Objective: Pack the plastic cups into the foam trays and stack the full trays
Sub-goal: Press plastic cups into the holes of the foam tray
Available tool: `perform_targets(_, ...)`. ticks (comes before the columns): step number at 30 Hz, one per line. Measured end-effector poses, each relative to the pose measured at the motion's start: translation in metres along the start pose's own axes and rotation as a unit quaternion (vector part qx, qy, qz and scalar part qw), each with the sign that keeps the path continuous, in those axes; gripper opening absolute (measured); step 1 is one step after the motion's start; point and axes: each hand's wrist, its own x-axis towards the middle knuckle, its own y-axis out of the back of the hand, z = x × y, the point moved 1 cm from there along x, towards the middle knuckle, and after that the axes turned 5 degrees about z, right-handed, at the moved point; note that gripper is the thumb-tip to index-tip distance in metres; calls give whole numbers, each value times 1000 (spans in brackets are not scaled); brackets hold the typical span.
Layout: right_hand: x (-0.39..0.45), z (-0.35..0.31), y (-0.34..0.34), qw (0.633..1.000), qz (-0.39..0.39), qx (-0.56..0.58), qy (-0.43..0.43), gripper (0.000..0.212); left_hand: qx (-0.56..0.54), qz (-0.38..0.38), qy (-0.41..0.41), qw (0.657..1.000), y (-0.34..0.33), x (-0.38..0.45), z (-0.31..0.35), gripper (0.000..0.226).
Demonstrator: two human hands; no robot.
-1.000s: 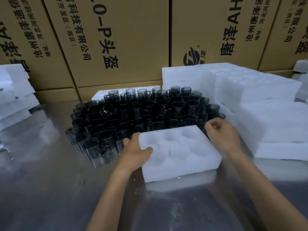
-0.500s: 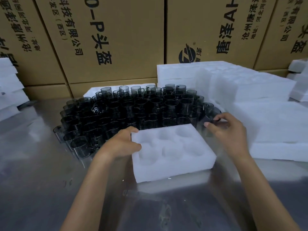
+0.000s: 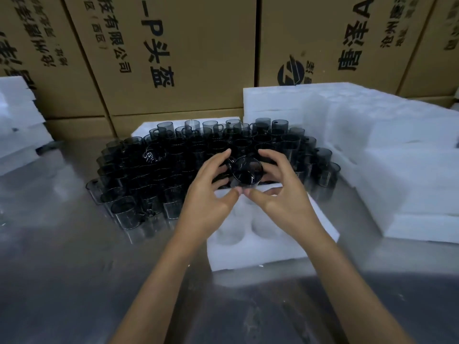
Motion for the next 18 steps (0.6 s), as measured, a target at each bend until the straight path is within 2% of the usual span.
perform_targets(4, -10, 5, -7, 1000, 6, -11, 6, 66, 5, 14, -6, 1000, 3, -5, -5, 68)
perform_targets(11, -13, 11, -9, 998, -18, -61, 23, 59, 56, 40, 10, 998, 8, -4, -7, 51)
perform_targets(14, -13, 13, -9, 998, -24, -62, 24, 61, 22, 21, 37, 999, 13, -2, -6, 49)
perform_targets(18, -12, 14, -8, 998, -22, -52, 17, 64, -88, -8, 81, 993, 24, 1, -6, 41)
